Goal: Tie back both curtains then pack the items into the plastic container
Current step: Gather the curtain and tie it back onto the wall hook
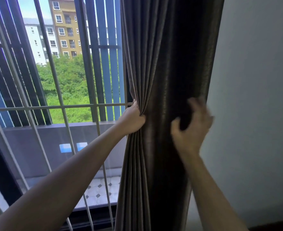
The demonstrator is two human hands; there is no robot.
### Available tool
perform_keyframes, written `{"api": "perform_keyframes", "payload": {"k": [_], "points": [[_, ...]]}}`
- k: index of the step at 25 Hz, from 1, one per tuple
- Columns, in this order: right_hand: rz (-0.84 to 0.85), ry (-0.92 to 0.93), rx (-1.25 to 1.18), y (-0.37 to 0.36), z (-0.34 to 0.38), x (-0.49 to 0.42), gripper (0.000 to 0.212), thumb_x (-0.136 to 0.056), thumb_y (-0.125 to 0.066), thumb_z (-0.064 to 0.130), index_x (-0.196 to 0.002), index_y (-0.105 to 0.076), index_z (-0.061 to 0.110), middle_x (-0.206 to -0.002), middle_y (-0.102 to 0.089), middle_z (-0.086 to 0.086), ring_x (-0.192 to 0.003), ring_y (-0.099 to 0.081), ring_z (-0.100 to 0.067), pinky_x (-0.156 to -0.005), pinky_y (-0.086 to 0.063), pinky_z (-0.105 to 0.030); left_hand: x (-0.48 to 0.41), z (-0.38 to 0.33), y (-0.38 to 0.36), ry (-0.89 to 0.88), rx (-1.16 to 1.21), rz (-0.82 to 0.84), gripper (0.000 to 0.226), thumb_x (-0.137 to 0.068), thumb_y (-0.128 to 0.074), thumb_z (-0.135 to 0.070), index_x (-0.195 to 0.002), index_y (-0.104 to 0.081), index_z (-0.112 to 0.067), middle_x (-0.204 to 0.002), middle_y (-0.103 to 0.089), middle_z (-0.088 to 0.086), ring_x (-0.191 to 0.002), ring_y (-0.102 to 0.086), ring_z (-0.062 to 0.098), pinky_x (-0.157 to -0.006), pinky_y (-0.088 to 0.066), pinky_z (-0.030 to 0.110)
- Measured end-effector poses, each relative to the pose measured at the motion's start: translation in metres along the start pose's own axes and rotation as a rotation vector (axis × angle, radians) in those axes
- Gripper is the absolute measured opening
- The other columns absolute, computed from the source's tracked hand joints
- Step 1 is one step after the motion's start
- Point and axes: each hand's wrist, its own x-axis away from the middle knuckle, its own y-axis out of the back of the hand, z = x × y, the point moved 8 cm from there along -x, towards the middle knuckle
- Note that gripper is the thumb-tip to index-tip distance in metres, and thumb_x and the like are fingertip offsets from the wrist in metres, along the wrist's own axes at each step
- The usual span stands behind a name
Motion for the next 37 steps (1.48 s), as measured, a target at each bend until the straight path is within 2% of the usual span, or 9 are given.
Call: {"api": "perform_keyframes", "payload": {"k": [3, 7, 15, 19, 22, 26, 29, 32, 37], "points": [[0.190, -0.266, -0.202, -0.006, -0.045, -0.052, 0.098, -0.071, -0.076, 0.027, -0.147, -0.014, 0.023, -0.148, -0.033, -0.004, -0.133, -0.036, -0.020, -0.112, -0.030, -0.040, 0.003, -0.005, 0.002, -0.025, 0.044, -0.004, 0.059, -0.087, -0.044, -0.007, -0.142, -0.025, -0.011, -0.122, -0.054, 0.013, -0.105, -0.054, 0.027, -0.090, -0.048, 0.037], [0.761, -0.300, -0.260, -0.078, -0.069, -0.013, 0.103, -0.051, -0.069, 0.028, -0.144, -0.027, 0.018, -0.128, -0.052, -0.001, -0.118, -0.053, -0.023, -0.103, -0.043, -0.045, 0.005, -0.015, -0.010, -0.050, 0.035, 0.054, 0.058, -0.090, -0.042, -0.004, -0.144, -0.020, -0.008, -0.118, -0.054, 0.015, -0.081, -0.050, 0.012, -0.061, -0.039, 0.015], [1.123, -0.337, -0.365, -0.129, -0.053, 0.082, 0.068, -0.071, -0.057, 0.004, -0.135, -0.037, 0.013, -0.109, -0.060, 0.000, -0.098, -0.058, -0.005, -0.087, -0.052, -0.026, -0.006, -0.017, -0.018, -0.057, 0.116, 0.166, 0.065, -0.089, -0.040, -0.005, -0.148, -0.014, -0.012, -0.146, -0.035, 0.012, -0.125, -0.044, 0.026, -0.092, -0.036, 0.025], [1.206, -0.307, -0.338, -0.132, -0.040, 0.089, 0.060, -0.068, -0.055, 0.002, -0.127, -0.044, 0.009, -0.098, -0.058, 0.000, -0.090, -0.057, -0.003, -0.070, -0.046, -0.012, -0.009, -0.009, -0.027, -0.001, 0.184, 0.223, 0.062, -0.085, -0.042, -0.003, -0.142, -0.019, 0.004, -0.140, -0.038, 0.024, -0.116, -0.052, 0.029, -0.079, -0.042, 0.019], [1.192, -0.335, -0.341, -0.135, -0.033, 0.091, 0.053, -0.065, -0.058, 0.004, -0.117, -0.048, 0.010, -0.093, -0.057, -0.003, -0.090, -0.059, -0.014, -0.075, -0.049, -0.022, -0.009, -0.013, -0.030, 0.016, 0.230, 0.226, 0.070, -0.080, -0.056, -0.022, -0.139, -0.024, -0.002, -0.108, -0.055, 0.006, -0.093, -0.058, 0.017, -0.075, -0.047, 0.023], [1.130, -0.368, -0.437, -0.129, -0.015, 0.090, 0.041, -0.072, -0.054, -0.008, -0.089, -0.046, 0.028, -0.092, -0.053, -0.007, -0.089, -0.055, -0.020, -0.080, -0.050, -0.028, -0.011, -0.027, -0.029, -0.032, -0.065, 0.072, 0.109, -0.059, -0.068, -0.066, -0.145, -0.016, -0.021, -0.142, -0.039, 0.010, -0.121, -0.050, 0.029, -0.098, -0.045, 0.038], [1.002, -0.742, -0.943, -0.121, -0.016, 0.096, 0.033, -0.063, -0.042, -0.002, -0.069, -0.064, 0.021, -0.065, -0.058, -0.002, -0.062, -0.053, -0.016, -0.054, -0.048, -0.018, -0.012, -0.028, -0.027, -0.047, -0.105, 0.015, 0.085, -0.080, -0.057, -0.030, -0.148, -0.006, -0.018, -0.142, -0.039, 0.014, -0.116, -0.051, 0.035, -0.085, -0.046, 0.035], [0.742, -1.054, -1.347, -0.119, -0.038, 0.100, 0.042, -0.074, -0.036, 0.016, -0.101, -0.068, 0.017, -0.081, -0.071, -0.004, -0.068, -0.066, -0.015, -0.059, -0.053, -0.021, -0.006, -0.023, -0.024, -0.029, 0.038, 0.089, 0.073, -0.082, -0.047, -0.014, -0.147, -0.014, -0.014, -0.124, -0.053, 0.014, -0.103, -0.057, 0.029, -0.073, -0.047, 0.027], [0.911, -0.729, -0.766, -0.136, -0.046, 0.061, 0.047, -0.096, -0.032, 0.052, -0.115, -0.061, 0.021, -0.096, -0.063, 0.000, -0.086, -0.059, -0.015, -0.080, -0.051, -0.029, 0.019, -0.024, -0.011, -0.081, 0.130, 0.047, 0.013, -0.082, -0.052, -0.005, -0.094, -0.055, -0.009, -0.083, -0.059, 0.006, -0.075, -0.058, 0.017, -0.060, -0.044, 0.021]]}}
